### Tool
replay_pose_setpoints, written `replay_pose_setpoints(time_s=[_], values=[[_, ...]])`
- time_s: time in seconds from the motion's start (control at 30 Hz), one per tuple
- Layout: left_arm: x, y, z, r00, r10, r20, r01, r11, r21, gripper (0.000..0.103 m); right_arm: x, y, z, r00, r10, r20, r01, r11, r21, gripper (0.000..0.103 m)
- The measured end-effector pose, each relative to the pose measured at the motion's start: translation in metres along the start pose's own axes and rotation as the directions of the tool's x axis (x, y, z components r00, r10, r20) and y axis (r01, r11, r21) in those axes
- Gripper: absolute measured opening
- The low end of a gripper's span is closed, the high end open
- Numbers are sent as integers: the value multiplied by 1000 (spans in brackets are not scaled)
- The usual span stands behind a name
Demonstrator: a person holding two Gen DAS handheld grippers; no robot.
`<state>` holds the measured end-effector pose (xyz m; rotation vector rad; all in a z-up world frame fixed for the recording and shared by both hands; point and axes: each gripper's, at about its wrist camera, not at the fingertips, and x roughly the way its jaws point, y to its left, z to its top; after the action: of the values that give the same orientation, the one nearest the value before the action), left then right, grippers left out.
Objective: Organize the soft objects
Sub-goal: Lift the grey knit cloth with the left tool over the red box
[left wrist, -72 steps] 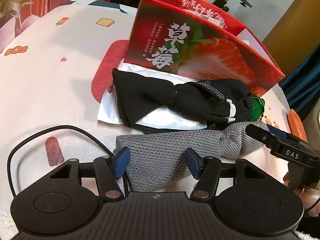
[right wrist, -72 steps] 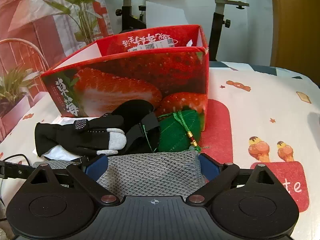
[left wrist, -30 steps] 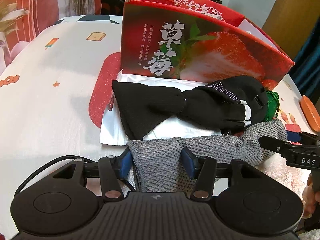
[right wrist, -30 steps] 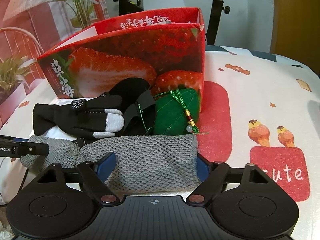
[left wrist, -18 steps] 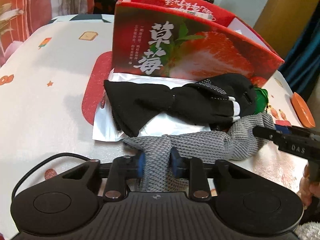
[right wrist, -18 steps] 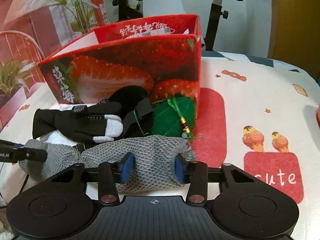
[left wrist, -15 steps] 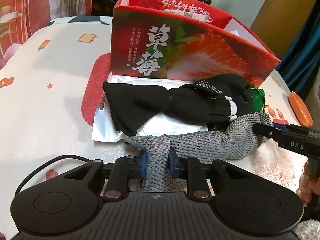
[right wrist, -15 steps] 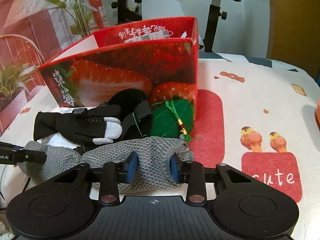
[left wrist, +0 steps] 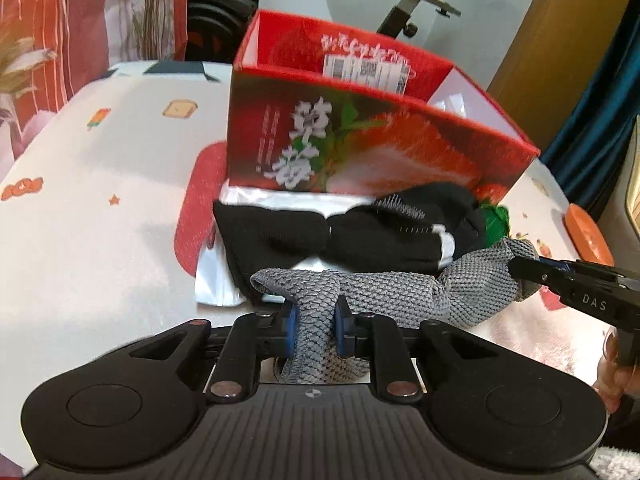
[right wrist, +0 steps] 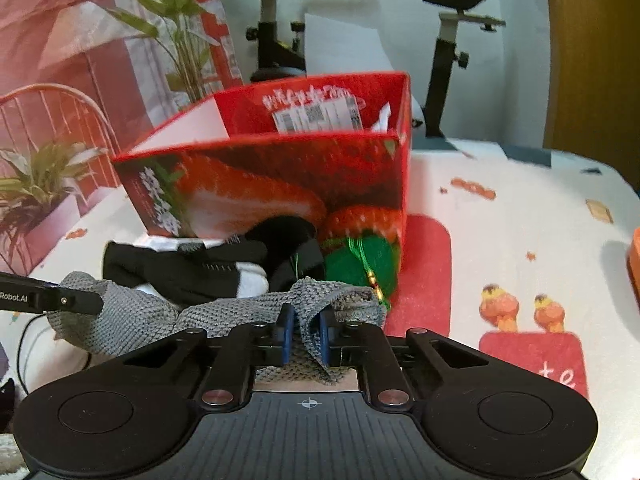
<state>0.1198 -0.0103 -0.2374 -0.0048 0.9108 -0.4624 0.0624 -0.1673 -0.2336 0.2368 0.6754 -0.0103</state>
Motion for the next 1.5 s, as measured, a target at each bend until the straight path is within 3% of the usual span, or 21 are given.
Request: replay_pose_setpoints(time_s=[0.3, 0.6, 0.83, 1.0, 1.17, 1.5], values=[[-39, -5, 30, 991, -20, 132, 18, 1000, 16, 18, -31, 2, 36, 993, 35, 117, -33, 999, -19, 12], [-61, -14, 75, 966, 0, 260, -19, 997, 72, 19, -43, 9, 87, 971, 62, 230, -43, 995, -87, 12], [-58, -21, 112, 946, 25, 322, -62, 992, 107, 19, -31, 17, 124, 962, 54, 266, -15, 989, -148, 11], [-46, -24, 139, 937, 41, 348, -91, 987, 129, 18, -8, 17, 153, 966, 38, 255, 12, 981, -194, 8], [-20, -31, 175, 920, 104, 378, -183, 967, 179, 19, 24, 11, 184, 975, 24, 223, 29, 973, -231, 8], [41, -45, 227, 925, 145, 352, -234, 946, 225, 18, 96, 2, 218, 991, -28, 132, 64, 958, -279, 7]])
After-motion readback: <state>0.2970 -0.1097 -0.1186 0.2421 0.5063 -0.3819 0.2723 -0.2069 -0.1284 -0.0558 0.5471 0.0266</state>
